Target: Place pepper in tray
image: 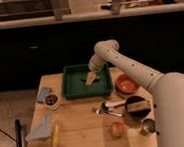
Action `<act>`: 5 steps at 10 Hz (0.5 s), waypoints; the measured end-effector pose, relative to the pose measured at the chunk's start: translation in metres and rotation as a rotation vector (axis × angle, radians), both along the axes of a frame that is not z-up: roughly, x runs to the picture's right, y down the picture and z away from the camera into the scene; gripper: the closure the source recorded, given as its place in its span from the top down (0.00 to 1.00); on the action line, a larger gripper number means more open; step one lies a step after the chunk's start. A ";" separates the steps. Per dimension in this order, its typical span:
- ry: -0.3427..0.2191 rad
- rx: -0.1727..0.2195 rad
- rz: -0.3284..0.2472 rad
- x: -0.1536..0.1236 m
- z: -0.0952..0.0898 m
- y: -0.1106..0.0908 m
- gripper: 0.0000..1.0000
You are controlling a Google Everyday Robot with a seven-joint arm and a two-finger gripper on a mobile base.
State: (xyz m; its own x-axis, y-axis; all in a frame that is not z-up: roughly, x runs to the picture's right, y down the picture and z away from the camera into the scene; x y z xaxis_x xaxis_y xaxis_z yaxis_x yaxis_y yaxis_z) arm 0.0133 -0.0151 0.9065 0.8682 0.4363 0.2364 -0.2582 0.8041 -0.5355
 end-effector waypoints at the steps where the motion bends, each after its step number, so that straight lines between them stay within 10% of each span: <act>1: -0.005 -0.001 0.004 0.002 -0.001 -0.001 0.80; 5: -0.016 -0.006 -0.004 0.015 -0.017 -0.013 0.80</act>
